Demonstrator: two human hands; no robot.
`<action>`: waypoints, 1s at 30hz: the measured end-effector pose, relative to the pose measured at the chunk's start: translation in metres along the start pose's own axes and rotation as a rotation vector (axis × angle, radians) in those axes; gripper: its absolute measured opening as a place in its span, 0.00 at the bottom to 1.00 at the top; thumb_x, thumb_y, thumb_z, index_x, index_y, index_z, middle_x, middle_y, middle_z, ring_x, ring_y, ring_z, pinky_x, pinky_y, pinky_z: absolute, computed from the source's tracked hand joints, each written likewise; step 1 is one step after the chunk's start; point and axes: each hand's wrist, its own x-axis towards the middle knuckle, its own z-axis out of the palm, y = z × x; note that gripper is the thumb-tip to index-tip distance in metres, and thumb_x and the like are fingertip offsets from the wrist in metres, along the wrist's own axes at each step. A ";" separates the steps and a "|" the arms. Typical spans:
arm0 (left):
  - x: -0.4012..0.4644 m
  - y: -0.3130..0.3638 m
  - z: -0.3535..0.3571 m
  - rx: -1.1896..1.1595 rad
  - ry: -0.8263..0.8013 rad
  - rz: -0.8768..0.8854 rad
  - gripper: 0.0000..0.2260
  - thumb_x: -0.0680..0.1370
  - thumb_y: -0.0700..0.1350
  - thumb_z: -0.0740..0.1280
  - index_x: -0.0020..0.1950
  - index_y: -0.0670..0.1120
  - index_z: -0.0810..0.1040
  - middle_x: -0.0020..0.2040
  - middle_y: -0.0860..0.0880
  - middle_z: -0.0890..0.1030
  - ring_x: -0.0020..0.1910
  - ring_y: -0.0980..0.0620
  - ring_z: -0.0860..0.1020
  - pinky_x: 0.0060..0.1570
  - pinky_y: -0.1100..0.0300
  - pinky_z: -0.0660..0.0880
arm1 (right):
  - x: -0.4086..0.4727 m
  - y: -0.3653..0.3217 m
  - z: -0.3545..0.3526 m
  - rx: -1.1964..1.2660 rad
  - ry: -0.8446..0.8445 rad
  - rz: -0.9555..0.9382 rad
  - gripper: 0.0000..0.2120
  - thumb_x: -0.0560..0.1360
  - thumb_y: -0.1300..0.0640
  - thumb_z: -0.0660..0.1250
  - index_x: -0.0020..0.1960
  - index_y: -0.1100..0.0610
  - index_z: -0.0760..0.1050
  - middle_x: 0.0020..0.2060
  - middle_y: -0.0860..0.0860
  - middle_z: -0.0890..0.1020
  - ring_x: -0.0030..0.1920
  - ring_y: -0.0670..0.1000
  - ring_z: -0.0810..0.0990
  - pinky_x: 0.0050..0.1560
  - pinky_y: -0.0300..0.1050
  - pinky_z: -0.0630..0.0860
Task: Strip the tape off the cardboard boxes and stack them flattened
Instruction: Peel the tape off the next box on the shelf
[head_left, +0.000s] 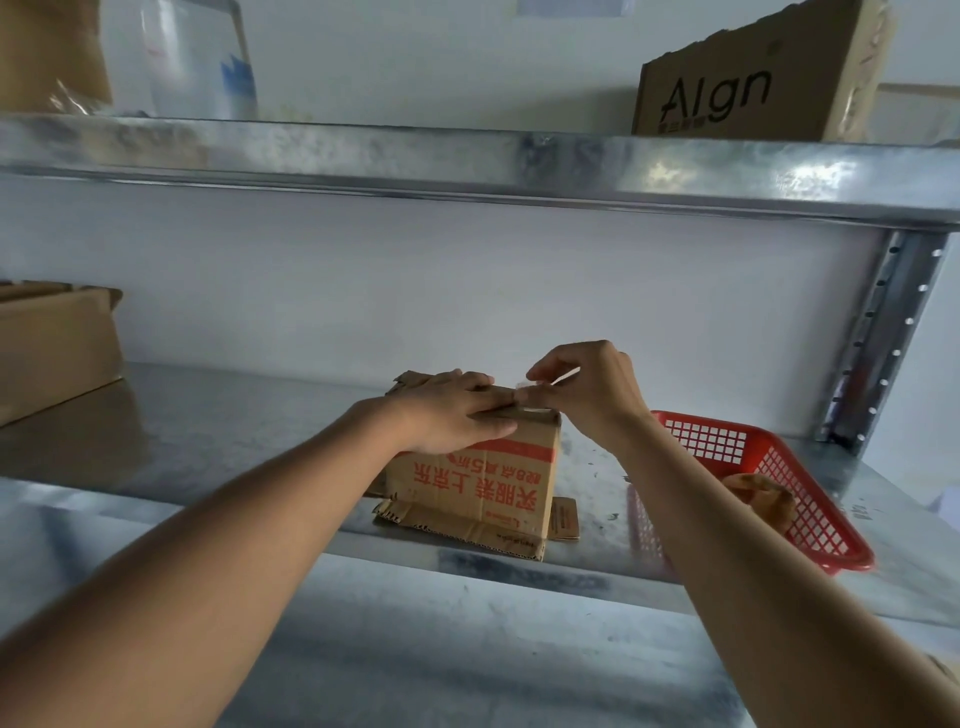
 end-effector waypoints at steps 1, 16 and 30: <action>0.000 0.000 0.000 -0.002 0.002 -0.002 0.29 0.76 0.77 0.45 0.77 0.75 0.51 0.83 0.60 0.54 0.83 0.50 0.49 0.78 0.38 0.48 | 0.000 -0.001 0.001 -0.043 -0.028 -0.024 0.09 0.67 0.49 0.83 0.41 0.50 0.86 0.37 0.41 0.85 0.40 0.42 0.83 0.41 0.37 0.78; 0.000 0.001 -0.001 -0.061 -0.010 -0.030 0.32 0.70 0.80 0.45 0.74 0.78 0.52 0.82 0.61 0.56 0.82 0.50 0.51 0.78 0.40 0.49 | -0.009 -0.003 0.005 -0.231 -0.030 -0.050 0.07 0.77 0.47 0.74 0.43 0.49 0.87 0.40 0.46 0.86 0.43 0.51 0.82 0.42 0.50 0.82; 0.000 -0.002 0.001 -0.079 -0.012 -0.028 0.32 0.72 0.80 0.46 0.75 0.77 0.55 0.79 0.67 0.56 0.81 0.54 0.52 0.76 0.43 0.48 | -0.009 0.001 -0.015 -0.193 -0.124 -0.072 0.07 0.77 0.64 0.72 0.50 0.54 0.80 0.39 0.48 0.87 0.43 0.50 0.85 0.36 0.46 0.80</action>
